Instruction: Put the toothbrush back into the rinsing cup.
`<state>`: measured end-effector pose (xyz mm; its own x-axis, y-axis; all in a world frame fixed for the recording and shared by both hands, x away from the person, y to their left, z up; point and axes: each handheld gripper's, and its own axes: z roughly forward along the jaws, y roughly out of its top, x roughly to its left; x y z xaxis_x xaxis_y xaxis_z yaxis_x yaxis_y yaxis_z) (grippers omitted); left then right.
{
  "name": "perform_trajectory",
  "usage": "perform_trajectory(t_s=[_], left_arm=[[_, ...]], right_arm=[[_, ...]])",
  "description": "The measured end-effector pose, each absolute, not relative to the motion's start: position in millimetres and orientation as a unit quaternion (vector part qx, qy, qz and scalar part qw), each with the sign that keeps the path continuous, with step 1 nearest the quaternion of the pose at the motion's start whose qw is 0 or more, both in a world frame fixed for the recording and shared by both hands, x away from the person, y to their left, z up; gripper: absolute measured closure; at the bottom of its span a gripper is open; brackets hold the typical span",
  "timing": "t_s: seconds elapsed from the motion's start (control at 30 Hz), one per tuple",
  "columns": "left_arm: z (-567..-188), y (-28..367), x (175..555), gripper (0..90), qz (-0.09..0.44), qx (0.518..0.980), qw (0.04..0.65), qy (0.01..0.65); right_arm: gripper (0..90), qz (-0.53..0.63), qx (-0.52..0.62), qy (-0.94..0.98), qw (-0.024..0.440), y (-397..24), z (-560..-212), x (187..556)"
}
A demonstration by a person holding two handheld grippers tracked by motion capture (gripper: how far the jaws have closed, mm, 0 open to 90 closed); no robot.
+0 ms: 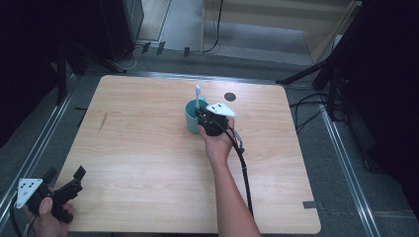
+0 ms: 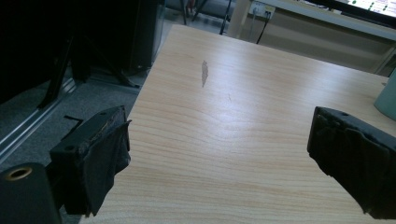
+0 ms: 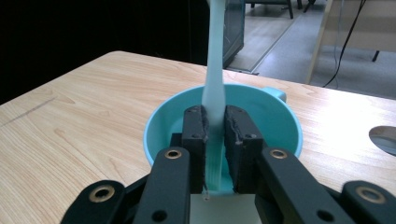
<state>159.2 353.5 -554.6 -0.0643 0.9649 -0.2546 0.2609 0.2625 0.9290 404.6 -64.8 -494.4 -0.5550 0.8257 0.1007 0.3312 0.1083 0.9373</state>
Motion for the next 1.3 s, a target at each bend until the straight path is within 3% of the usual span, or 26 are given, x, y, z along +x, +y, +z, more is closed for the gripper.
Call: perform_trajectory(t_s=[0.27, 0.43, 0.67, 0.83, 0.93, 0.97, 1.0, 1.1, 1.2, 1.3], left_arm=[[-555, 354, 159, 6.0, 0.365, 0.485, 0.482, 0.632], [-555, 354, 159, 6.0, 0.365, 0.485, 0.483, 0.631], [-555, 354, 159, 5.9, 0.365, 0.485, 0.483, 0.631], [-555, 354, 159, 6.0, 0.365, 0.485, 0.483, 0.631], [-555, 354, 159, 6.0, 0.365, 0.485, 0.483, 0.631], [-555, 354, 159, 5.9, 0.366, 0.485, 0.483, 0.631], [-555, 354, 159, 6.0, 0.366, 0.485, 0.483, 0.631], [-555, 353, 159, 6.0, 0.367, 0.485, 0.482, 0.631], [-555, 353, 159, 6.0, 0.368, 0.484, 0.482, 0.631], [-555, 353, 159, 6.0, 0.369, 0.485, 0.481, 0.630]], right_arm=[[73.8, 0.541, 0.413, 0.695, 0.230, -68, -489, 403], [60.5, 0.560, 0.418, 0.679, 0.224, -72, -479, 397], [51.8, 0.560, 0.412, 0.683, 0.225, -78, -471, 386], [29.8, 0.553, 0.434, 0.675, 0.225, -92, -468, 373], [23.9, 0.547, 0.439, 0.677, 0.224, -100, -468, 369], [16.6, 0.545, 0.444, 0.675, 0.225, -108, -469, 363], [16.6, 0.545, 0.444, 0.675, 0.225, -108, -469, 363], [5.4, 0.533, 0.442, 0.679, 0.244, -128, -474, 353], [0.0, 0.535, 0.450, 0.674, 0.239, -144, -479, 348], [0.0, 0.528, 0.466, 0.664, 0.252, -153, -482, 343]])
